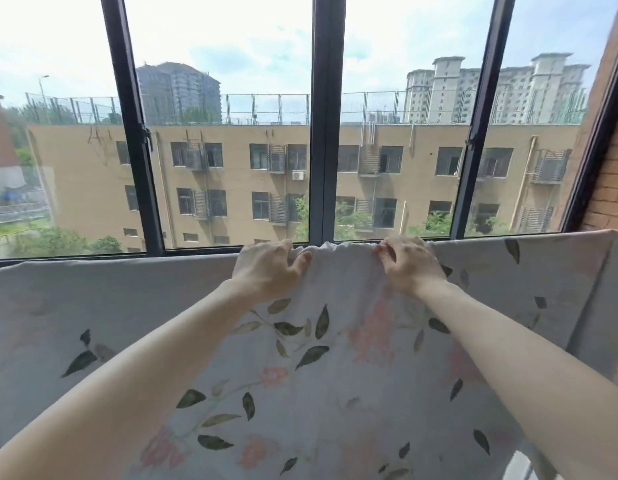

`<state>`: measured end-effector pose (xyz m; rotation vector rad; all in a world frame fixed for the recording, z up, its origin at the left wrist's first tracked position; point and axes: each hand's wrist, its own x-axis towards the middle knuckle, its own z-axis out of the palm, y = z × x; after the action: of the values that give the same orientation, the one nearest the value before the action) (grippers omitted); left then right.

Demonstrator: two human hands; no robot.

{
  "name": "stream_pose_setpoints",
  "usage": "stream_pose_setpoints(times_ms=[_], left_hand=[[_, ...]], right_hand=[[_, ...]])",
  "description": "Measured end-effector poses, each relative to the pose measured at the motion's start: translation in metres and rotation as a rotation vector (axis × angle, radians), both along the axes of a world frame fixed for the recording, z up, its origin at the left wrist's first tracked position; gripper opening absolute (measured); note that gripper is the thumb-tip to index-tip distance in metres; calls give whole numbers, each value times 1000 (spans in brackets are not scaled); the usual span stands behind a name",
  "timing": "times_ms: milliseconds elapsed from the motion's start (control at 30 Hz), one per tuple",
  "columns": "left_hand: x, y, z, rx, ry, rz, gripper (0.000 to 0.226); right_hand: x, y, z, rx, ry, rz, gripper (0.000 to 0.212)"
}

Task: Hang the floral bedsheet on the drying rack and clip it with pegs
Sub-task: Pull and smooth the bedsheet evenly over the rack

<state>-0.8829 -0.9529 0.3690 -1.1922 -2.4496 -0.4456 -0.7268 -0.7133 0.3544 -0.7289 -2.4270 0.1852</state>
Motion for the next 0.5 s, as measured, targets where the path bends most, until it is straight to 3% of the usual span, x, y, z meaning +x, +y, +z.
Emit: stream_pose_setpoints(times_ms=[200, 367, 500], left_hand=[[8, 18, -1, 44, 45, 98, 54], [17, 28, 8, 46, -59, 232, 65], [51, 65, 13, -23, -102, 83, 35]], right_hand=[[44, 83, 0, 5, -58, -35, 43], [35, 83, 0, 10, -49, 25, 33], [34, 78, 2, 32, -14, 132, 43]])
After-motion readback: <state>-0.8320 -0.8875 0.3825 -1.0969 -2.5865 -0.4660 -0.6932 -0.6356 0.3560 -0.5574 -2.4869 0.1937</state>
